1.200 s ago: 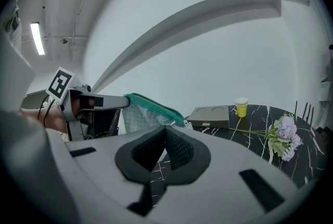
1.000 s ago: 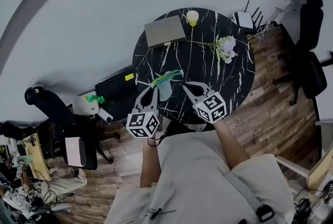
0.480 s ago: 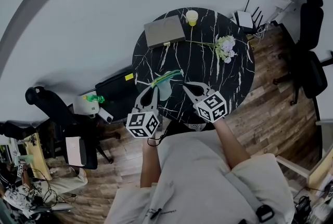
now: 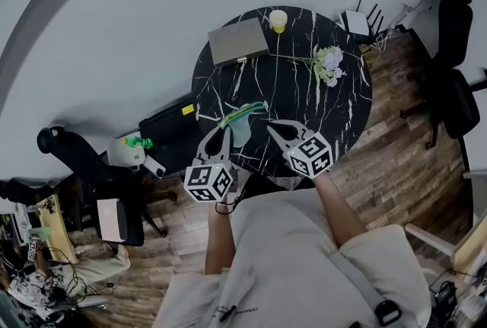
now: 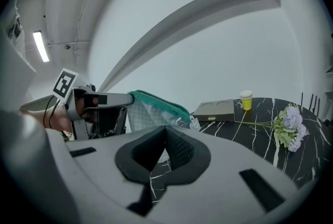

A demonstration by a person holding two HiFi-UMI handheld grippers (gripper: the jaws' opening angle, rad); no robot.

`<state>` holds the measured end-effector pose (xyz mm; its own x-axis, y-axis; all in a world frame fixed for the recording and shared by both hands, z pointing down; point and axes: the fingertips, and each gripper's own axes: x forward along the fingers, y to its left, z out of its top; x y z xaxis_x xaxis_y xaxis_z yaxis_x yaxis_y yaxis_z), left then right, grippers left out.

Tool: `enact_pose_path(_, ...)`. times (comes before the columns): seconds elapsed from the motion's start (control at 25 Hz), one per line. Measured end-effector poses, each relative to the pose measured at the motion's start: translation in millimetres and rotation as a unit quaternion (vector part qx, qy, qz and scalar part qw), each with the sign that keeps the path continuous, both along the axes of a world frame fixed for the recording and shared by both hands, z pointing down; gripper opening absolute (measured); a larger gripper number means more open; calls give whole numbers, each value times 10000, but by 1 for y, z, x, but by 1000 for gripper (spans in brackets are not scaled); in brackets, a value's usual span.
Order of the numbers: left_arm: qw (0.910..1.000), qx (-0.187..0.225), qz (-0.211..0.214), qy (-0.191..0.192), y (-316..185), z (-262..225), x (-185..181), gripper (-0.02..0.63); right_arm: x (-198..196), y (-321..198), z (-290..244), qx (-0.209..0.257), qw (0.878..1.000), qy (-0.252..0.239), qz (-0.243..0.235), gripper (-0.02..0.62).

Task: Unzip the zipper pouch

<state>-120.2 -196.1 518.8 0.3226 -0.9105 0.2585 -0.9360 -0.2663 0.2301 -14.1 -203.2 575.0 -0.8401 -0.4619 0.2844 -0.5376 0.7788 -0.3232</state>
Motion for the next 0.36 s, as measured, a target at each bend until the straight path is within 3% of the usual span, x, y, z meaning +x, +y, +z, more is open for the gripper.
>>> enact_pose_path(0.36,10000,10,-4,13,3,-2,1,38,3,2,0,-90,9999,-82,22,5)
